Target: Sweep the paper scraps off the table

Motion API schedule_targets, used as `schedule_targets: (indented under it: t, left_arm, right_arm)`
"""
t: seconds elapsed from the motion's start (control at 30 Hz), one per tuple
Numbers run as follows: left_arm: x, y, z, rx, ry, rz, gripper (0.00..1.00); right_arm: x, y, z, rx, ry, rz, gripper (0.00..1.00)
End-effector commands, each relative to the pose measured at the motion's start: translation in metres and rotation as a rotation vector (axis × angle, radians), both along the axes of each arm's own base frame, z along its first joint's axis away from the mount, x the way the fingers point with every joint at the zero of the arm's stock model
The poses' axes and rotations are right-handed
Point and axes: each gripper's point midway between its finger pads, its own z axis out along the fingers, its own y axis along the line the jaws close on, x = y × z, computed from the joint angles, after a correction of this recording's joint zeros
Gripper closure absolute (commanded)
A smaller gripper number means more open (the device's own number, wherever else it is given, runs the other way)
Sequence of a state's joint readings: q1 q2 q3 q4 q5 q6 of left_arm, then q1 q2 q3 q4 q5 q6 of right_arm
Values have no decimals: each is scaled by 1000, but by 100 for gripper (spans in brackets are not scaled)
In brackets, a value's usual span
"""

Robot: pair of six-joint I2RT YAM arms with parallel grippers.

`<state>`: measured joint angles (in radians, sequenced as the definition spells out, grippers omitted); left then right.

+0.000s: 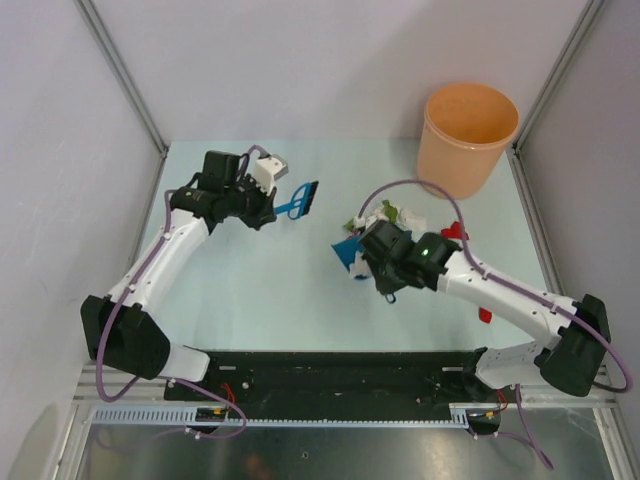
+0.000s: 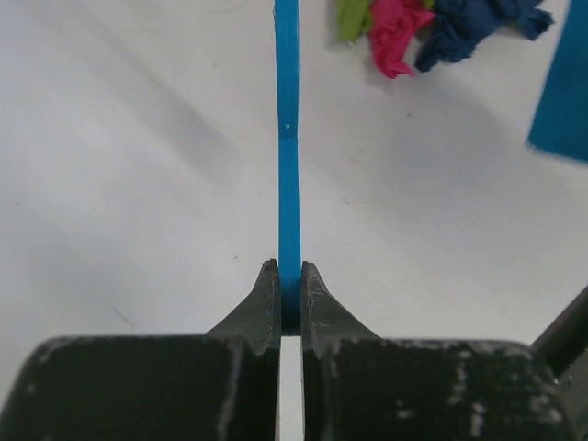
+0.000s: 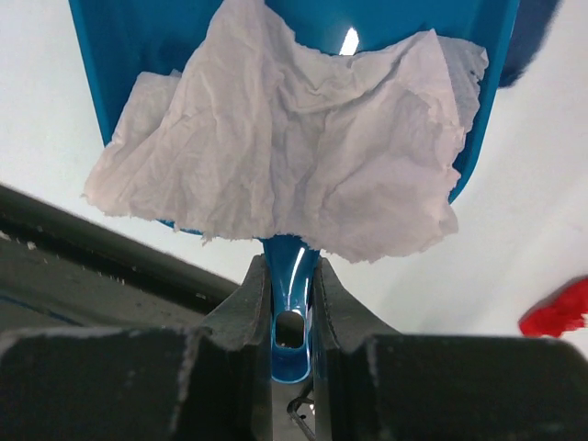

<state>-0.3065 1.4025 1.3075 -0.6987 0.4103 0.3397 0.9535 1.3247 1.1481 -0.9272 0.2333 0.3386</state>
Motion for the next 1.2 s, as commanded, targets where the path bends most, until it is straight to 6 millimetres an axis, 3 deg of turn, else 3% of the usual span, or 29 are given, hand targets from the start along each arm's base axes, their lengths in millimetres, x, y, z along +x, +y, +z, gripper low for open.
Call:
schedule_targets:
  t: [0.0,0.03,0.13,0.2,0.23,0.43,0.47,0.5,0.67,0.7,0.73,0.83,0.97,1.0,1.03,1.1,1.17]
  left_arm:
    - [7,18,23,-23,-55,75,100]
    - [9,23,24,-22,-58,88,100]
    - [10,30,24,2,-72,113,100]
    - [7,31,20,5,-64,112,100]
    - [7,32,20,8,-66,112,100]
    - [2,29,5,5,-25,92,100]
    - [0,27,2,2,-13,84,100]
    - [-1,26,0,-4,-3,81,100]
    - [-4,25,-14,3,30,70,100]
    - [-4,26,-15,7,29,68,100]
    - [-4,26,-17,12,32,68,100]
    - [-3,27,-19,17,34,68,100]
    - [-1,26,-20,17,37,65,100]
    - [-1,26,-21,18,37,62,100]
    - [-1,26,-21,19,35,59,100]
    - [-1,26,-23,23,41,57,100]
    - [0,25,-24,25,41,54,100]
  right_arm:
    - [29,-24,43,5,-47,-25,100]
    - [46,-30,57,20,-79,-64,100]
    - [79,-56,76,4,-123,-128,100]
    - [102,-64,96,8,-164,-149,100]
    - [115,-78,101,-2,-172,-192,100]
    - [194,-121,159,-34,-318,-304,100]
    - [213,-141,155,-86,-324,-358,100]
    - [226,-151,179,-85,-394,-385,100]
    - [291,-216,218,-335,-585,-417,100]
    - [303,-226,216,-398,-591,-407,100]
    - [314,-236,233,-466,-654,-382,100]
    - [331,-263,248,-637,-729,-386,100]
    - [341,-299,265,-1058,-695,-269,100]
    - [344,-306,278,-1119,-729,-291,100]
    - [346,-313,269,-1183,-691,-265,100]
    - [345,-319,286,-1354,-693,-197,100]
    - [345,-321,271,-1467,-674,-70,100]
